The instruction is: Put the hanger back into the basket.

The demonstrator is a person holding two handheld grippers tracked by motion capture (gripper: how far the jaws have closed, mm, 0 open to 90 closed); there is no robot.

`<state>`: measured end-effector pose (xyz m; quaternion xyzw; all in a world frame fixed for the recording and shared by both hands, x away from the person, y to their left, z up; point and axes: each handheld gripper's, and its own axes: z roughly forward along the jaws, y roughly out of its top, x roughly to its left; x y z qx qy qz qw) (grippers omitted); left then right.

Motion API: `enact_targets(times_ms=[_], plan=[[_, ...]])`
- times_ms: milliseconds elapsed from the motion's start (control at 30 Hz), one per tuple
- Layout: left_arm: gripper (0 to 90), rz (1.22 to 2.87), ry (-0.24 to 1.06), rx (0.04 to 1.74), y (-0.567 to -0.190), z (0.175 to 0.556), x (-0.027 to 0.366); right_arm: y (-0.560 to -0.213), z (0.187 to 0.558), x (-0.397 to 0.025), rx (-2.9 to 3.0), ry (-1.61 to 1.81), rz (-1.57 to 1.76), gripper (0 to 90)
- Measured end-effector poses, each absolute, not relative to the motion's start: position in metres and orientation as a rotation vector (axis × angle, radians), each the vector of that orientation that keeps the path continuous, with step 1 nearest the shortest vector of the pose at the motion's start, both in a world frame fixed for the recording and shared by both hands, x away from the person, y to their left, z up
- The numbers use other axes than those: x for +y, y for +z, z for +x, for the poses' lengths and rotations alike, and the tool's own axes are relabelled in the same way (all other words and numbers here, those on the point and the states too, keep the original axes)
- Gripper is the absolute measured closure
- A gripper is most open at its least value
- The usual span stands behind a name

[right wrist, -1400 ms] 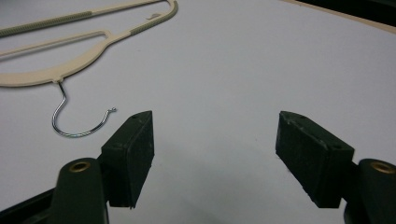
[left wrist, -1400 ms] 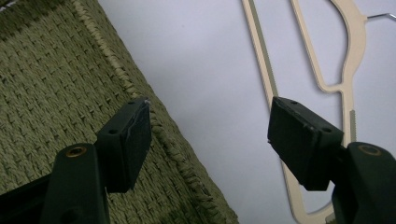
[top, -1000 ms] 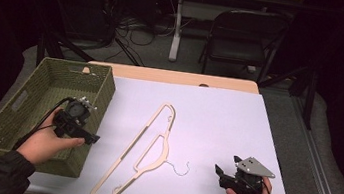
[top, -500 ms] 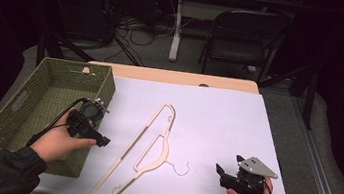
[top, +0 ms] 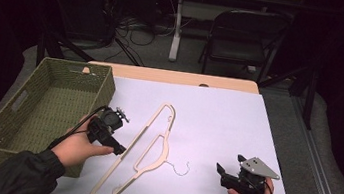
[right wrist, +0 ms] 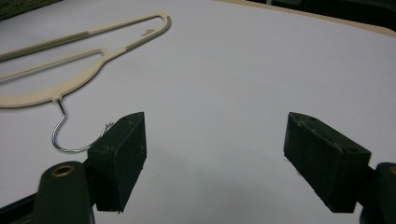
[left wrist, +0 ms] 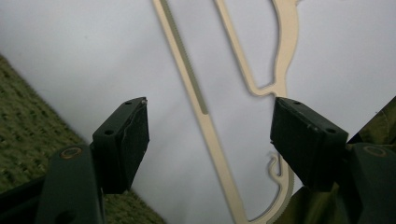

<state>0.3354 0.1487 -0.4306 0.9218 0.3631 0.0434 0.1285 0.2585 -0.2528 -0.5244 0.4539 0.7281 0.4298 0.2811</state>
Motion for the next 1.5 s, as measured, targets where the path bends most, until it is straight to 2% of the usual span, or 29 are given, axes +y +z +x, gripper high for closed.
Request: enact_targets(times_ms=[500,1167,1500], plan=[[30.4,2.794,0.071,0.977,-0.453,0.332,0.108,-0.525,0.259,-0.253,1.96,1.156,1.217,21.2],[31.0,2.85,0.059,0.972,-0.478,0.333,0.086,-0.526,0.259,-0.252,1.977,1.145,1.222,21.3],[35.6,2.893,0.038,0.927,-0.497,0.333,0.064,-0.527,0.26,-0.253,1.978,1.141,1.215,21.4]])
